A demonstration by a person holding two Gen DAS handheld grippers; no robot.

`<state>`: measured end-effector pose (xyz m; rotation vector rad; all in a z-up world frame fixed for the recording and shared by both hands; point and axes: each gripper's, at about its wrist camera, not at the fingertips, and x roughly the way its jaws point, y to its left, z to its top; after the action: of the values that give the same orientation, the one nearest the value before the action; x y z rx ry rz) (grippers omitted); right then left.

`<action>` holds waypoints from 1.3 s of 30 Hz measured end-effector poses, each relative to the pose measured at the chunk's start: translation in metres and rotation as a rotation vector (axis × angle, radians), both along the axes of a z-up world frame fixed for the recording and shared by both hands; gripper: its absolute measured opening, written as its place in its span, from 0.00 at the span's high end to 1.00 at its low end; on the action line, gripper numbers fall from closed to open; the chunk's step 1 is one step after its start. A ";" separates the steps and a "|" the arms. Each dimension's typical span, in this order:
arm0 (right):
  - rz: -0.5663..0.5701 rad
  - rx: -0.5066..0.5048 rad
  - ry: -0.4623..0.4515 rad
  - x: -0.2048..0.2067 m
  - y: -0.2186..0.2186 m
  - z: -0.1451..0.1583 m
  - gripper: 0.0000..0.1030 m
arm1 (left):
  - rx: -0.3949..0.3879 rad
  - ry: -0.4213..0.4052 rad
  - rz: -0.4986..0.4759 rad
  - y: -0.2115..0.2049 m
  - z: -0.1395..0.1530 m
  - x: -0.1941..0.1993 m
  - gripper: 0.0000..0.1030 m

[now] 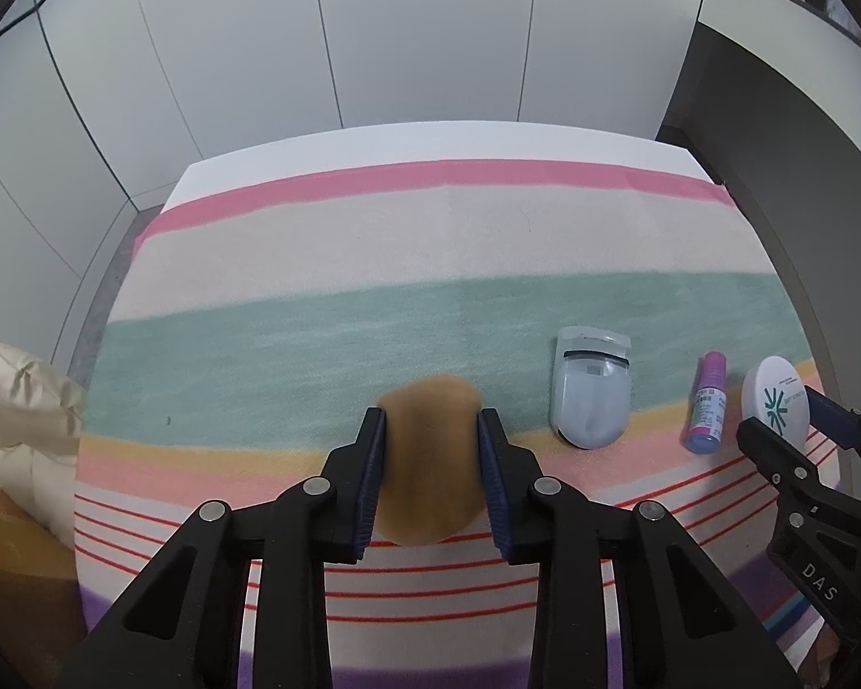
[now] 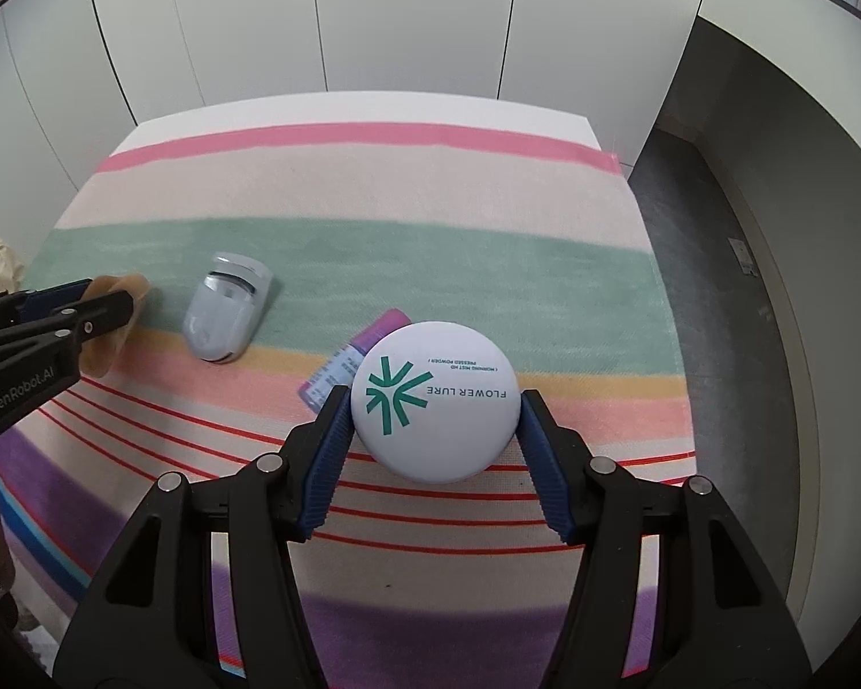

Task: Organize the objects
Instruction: 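Lift the peach sponge and white compact and carry both toward the box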

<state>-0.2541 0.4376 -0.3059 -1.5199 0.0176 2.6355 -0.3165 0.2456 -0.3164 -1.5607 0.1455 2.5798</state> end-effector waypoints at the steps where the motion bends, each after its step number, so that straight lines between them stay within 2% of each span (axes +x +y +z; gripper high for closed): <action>1: 0.000 0.001 0.002 0.001 -0.001 0.003 0.42 | -0.002 0.000 0.003 0.000 0.003 0.000 0.69; 9: -0.001 -0.017 0.023 0.008 -0.001 0.036 0.42 | 0.009 0.006 0.002 -0.004 0.034 0.002 0.69; 13: 0.003 -0.012 0.044 0.014 -0.005 0.061 0.42 | 0.018 0.028 -0.016 -0.005 0.062 0.010 0.69; 19: 0.001 -0.012 0.069 0.026 -0.009 0.115 0.42 | 0.062 0.049 -0.009 -0.012 0.107 0.022 0.69; 25: 0.000 0.012 0.120 0.042 -0.014 0.177 0.42 | 0.038 0.087 0.023 -0.025 0.159 0.035 0.69; 30: 0.022 0.022 0.166 0.057 -0.026 0.220 0.42 | 0.071 0.125 0.046 -0.038 0.201 0.051 0.69; 35: 0.034 0.014 0.195 0.072 -0.037 0.243 0.42 | 0.073 0.166 0.041 -0.043 0.231 0.069 0.69; 39: 0.039 0.024 0.193 0.084 -0.045 0.245 0.42 | 0.064 0.192 0.027 -0.045 0.244 0.090 0.69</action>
<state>-0.1702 0.3930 -0.0606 -1.2665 -0.0297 2.7914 -0.2270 0.2011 -0.0727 -1.3011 0.0590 2.7231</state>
